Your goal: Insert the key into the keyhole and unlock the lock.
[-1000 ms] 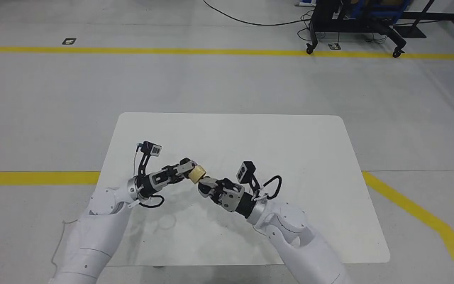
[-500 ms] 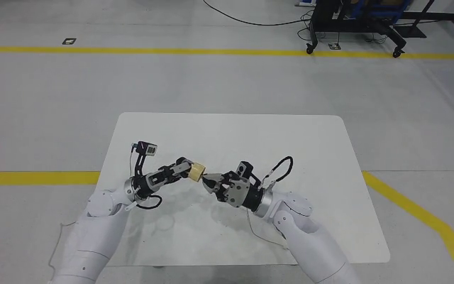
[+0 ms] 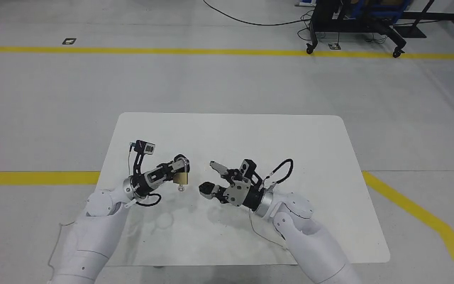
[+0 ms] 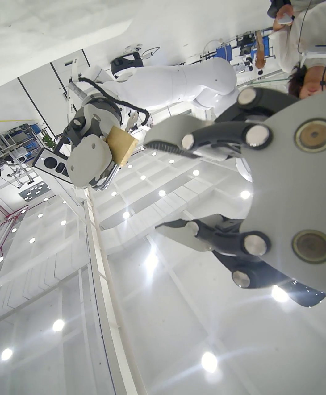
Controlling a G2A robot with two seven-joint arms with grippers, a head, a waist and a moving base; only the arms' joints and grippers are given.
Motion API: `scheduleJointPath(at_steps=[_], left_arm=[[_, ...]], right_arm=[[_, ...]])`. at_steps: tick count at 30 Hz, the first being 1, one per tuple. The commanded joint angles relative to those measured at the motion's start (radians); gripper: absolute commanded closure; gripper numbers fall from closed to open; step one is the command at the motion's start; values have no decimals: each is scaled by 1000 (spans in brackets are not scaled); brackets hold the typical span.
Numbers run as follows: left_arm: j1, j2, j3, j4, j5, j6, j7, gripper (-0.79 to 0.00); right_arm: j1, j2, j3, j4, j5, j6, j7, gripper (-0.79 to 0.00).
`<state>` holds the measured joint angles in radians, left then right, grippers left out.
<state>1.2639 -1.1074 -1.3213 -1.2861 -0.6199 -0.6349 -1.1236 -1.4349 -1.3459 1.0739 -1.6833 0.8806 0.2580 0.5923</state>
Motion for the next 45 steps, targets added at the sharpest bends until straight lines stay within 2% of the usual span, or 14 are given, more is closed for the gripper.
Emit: scheduleJointPath(at_steps=[1, 6, 9, 12, 15, 18, 21, 27, 30, 38, 45], left_arm=[[-1, 0, 1, 2, 0, 3, 1, 0], [-3, 1, 0, 5, 4, 9, 8, 0], [-2, 2, -2, 5, 32, 7, 30, 0], [-1, 3, -4, -1, 101, 19, 89, 0], [-5, 2, 9, -43, 252, 75, 196, 0], [-11, -1, 48, -122, 446, 173, 311, 0], [-23, -9, 108, -206, 648, 313, 418, 0], [-107, -30, 242, -266, 851, 625, 445, 0], [-152, -44, 302, -271, 893, 718, 433, 0], [-232, -81, 424, -222, 915, 798, 426, 0], [-297, -123, 509, -153, 895, 791, 492, 0]], right_arm=[[-3, 2, 1, -4, -20, -15, 2, -785], [-22, 9, 13, -29, -73, -70, 1, -785], [-42, 14, 35, -61, -152, -150, -36, -785], [-81, 26, 87, -112, -260, -235, -81, -785], [-155, 39, 151, -190, -390, -311, -151, -785], [-246, 50, 232, -272, -411, -352, -196, -785], [-246, 50, 232, -272, -411, -352, -196, -785], [-246, 50, 232, -272, -411, -352, -196, -785], [-246, 50, 232, -272, -411, -352, -196, -785], [-246, 50, 232, -272, -411, -352, -196, -785], [-246, 50, 232, -272, -411, -352, -196, -785]])
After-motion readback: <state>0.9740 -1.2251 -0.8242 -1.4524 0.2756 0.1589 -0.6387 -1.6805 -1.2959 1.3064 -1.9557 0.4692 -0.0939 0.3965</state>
